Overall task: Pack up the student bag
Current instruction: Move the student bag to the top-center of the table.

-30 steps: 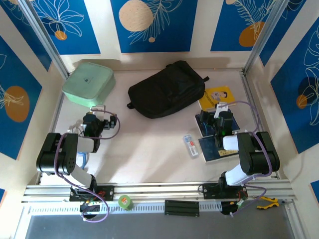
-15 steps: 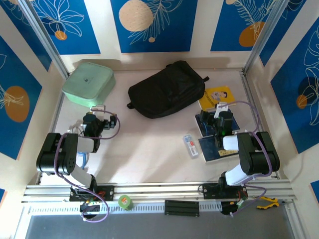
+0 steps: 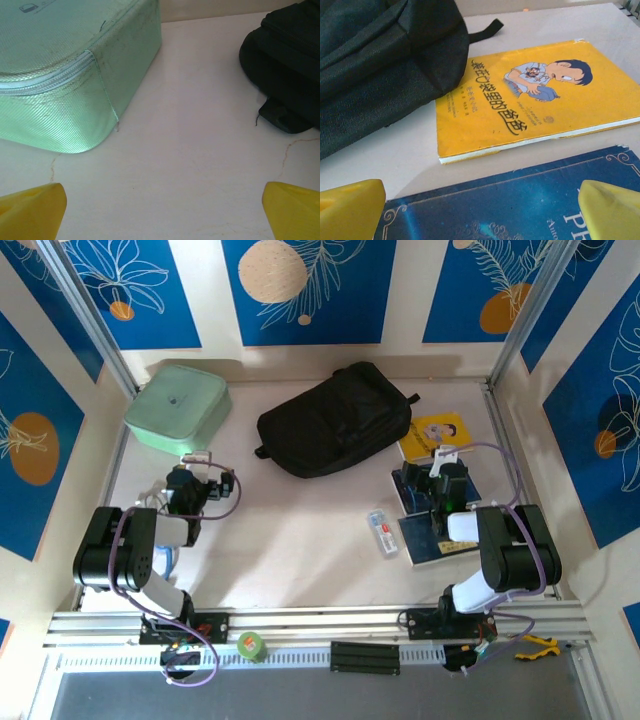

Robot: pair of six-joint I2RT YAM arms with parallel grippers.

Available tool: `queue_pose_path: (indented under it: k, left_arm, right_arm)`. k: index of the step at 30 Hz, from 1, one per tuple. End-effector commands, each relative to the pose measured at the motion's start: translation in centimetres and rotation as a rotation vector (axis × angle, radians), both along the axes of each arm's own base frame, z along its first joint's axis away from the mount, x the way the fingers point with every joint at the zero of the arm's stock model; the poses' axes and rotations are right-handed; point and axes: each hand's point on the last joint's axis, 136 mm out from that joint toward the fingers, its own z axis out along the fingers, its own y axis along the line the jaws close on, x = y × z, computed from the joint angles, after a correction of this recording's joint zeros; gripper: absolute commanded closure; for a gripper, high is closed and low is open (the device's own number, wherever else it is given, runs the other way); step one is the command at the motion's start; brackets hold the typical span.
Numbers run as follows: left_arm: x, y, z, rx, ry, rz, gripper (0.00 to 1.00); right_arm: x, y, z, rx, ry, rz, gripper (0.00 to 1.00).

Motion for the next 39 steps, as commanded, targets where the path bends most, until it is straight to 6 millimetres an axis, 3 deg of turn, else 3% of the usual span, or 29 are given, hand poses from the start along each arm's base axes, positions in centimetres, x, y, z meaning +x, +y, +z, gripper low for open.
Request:
queue_pose_path:
  k: [1,5,7,10,14,18,25,32,39]
  left_arm:
    - [-0.3,1.1,2.6,0.003,-0.049,0.07,0.0]
    - [-1.1,2.4,5.4,-0.035,-0.041,0.164,0.0]
    - [-1.5,3.2,7.1,-0.117,-0.036,0.24,0.0]
    - [-2.0,2.7,9.3,-0.252,0.016,0.265,0.0]
    - [-2.5,0.5,11.2,-0.404,0.096,0.2,0.0]
    - [-2.4,-4.9,13.3,-0.535,0.137,-0.088,0.0]
    - [-1.1,-8.7,12.2,-0.65,0.247,-0.153,0.01]
    - [2.4,-15.9,10.5,-0.585,0.323,-0.285,0.05]
    - [6.4,-23.9,7.4,-0.563,0.466,-0.411,0.17]
  right_arm:
    - [0.7,1.7,4.1,-0.113,-0.05,0.022,0.01]
    - [1.2,5.7,7.2,-0.114,0.021,0.104,0.01]
    - [1.3,7.5,8.4,-0.025,0.081,0.108,0.01]
    - [1.4,10.6,9.6,0.154,0.212,0.101,0.01]
    - [1.7,15.7,9.0,0.309,0.4,0.157,0.01]
    - [2.6,18.7,7.1,0.402,0.553,0.111,0.01]
    - [2.8,20.6,3.1,0.515,0.69,0.0,0.04]
    - [3.5,20.9,0.4,0.539,0.777,-0.07,0.08]
    - [3.7,21.9,-1.5,0.585,0.828,-0.06,0.39]
